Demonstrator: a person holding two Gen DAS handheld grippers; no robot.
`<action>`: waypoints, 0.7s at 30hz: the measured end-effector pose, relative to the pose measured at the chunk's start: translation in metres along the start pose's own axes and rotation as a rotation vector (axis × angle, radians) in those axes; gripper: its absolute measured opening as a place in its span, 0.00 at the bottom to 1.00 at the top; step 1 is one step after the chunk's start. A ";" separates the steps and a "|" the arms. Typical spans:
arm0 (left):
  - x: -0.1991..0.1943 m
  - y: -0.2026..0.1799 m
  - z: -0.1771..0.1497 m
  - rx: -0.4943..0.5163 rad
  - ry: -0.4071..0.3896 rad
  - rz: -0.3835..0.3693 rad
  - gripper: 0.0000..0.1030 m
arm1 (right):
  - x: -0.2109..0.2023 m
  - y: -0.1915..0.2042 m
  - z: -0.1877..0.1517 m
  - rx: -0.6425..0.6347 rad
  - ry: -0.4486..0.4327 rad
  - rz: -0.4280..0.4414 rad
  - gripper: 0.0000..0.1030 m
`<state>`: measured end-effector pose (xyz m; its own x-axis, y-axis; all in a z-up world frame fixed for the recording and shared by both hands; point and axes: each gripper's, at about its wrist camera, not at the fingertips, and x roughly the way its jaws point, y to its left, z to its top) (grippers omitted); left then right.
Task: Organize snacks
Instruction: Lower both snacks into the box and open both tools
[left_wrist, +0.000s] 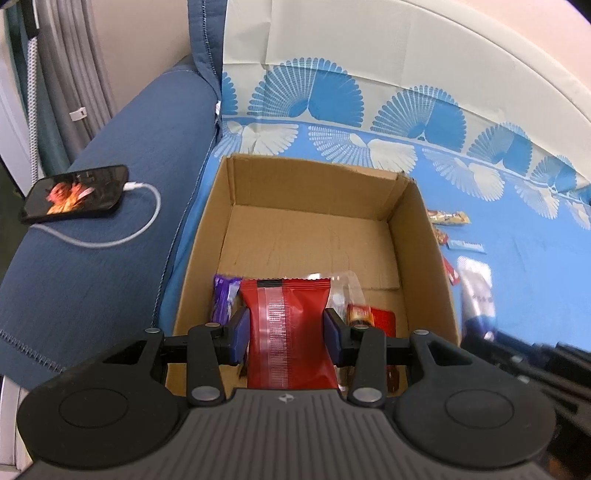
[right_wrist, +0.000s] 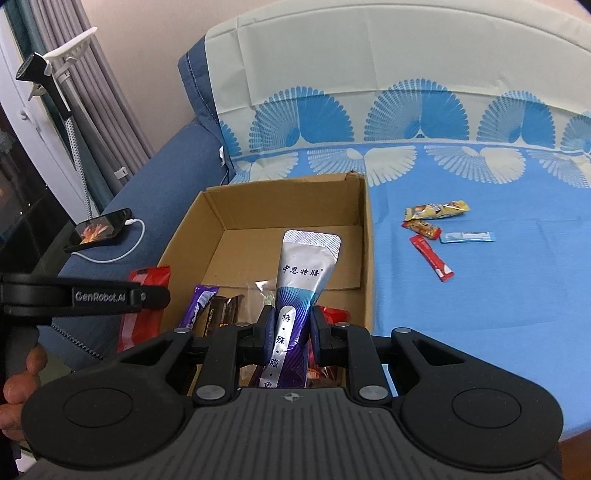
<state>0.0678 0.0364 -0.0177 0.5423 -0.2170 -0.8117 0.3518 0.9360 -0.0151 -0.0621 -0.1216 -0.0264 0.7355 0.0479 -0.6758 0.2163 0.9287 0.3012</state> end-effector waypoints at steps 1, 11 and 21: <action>0.005 -0.001 0.004 -0.001 -0.001 -0.001 0.45 | 0.006 0.000 0.003 0.000 0.003 0.000 0.21; 0.055 -0.001 0.025 0.004 0.044 0.008 0.45 | 0.057 -0.008 0.020 0.018 0.043 -0.001 0.21; 0.093 0.005 0.028 0.005 0.097 0.030 0.46 | 0.098 -0.011 0.024 0.011 0.096 -0.001 0.21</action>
<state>0.1407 0.0130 -0.0768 0.4766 -0.1605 -0.8643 0.3402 0.9402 0.0130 0.0227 -0.1358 -0.0799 0.6703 0.0822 -0.7376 0.2245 0.9248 0.3071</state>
